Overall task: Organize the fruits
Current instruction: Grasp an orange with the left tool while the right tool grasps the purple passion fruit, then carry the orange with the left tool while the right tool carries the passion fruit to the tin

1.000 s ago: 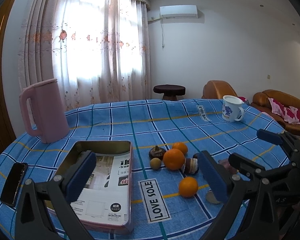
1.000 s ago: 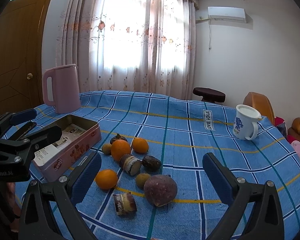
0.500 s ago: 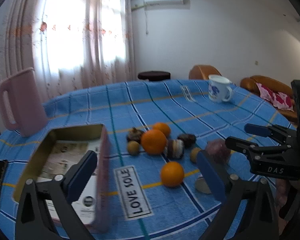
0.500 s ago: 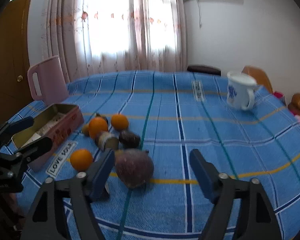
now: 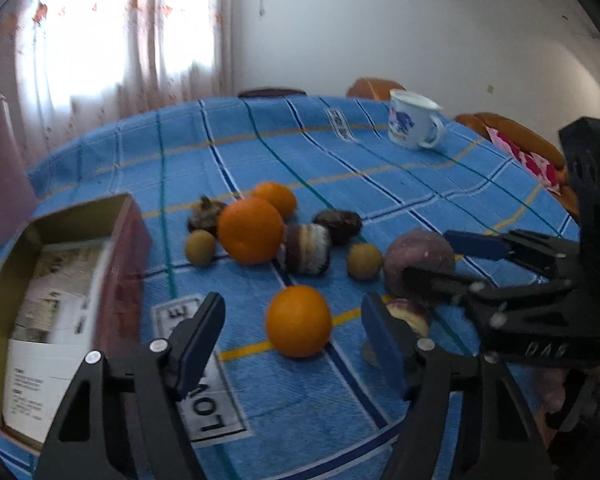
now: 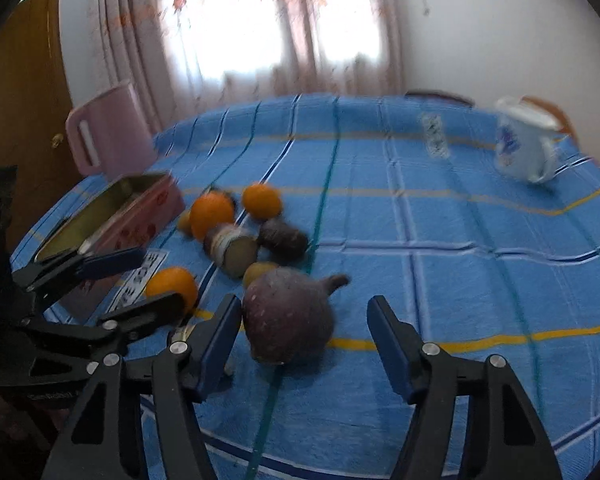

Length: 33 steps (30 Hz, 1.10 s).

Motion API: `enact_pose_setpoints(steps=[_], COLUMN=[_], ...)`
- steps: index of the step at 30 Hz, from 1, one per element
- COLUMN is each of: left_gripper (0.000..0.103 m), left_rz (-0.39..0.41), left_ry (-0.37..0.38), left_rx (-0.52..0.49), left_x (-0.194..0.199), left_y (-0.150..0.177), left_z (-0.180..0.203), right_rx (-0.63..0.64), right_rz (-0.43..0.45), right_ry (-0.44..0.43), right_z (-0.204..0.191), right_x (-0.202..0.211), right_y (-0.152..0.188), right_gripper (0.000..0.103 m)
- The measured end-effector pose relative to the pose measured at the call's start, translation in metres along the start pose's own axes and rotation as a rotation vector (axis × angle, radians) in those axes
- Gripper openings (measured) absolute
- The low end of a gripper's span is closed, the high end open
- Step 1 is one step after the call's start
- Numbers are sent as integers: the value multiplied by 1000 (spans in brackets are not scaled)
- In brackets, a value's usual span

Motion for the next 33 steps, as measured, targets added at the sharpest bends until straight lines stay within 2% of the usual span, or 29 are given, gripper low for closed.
enact_pose_setpoints(steps=[1,2,5,6,13,33], left_gripper=[68,61,40,39,37,37], left_rz=[-9,-21,-40,-40,-3,172], left_ry=[11,28,51,56,81,-17], left_rx=[8,10,31,30,10,-59], left_x=[-2,-4,-7,-6,1,43], left_y=[0,0,1,2,2,-6], left_z=[0,-1,-3,-2,1,3], right_rx=[5,3,10,7,-3,25], right_rz=[0,3,12,20,92,276], right_ry=[-14,-30,-25,-27,-26,-27], right_z=[-1,-2,-3,-2,-2,-21], right_x=[0,1,4,5,14,51], right_y=[-1,-1,1,2,0,-14], right_gripper=[59,51,50,50,50,50])
Point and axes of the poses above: each gripper's, at about its wrist camera, not at the fingertips, and x roughly against the way its jaws point, z to its right, y to its underside, the point moved 2 cm from there along -x, roughly the way its jaws point, and after that the axes turned 13 degrees about y, right-handed, at the moved point
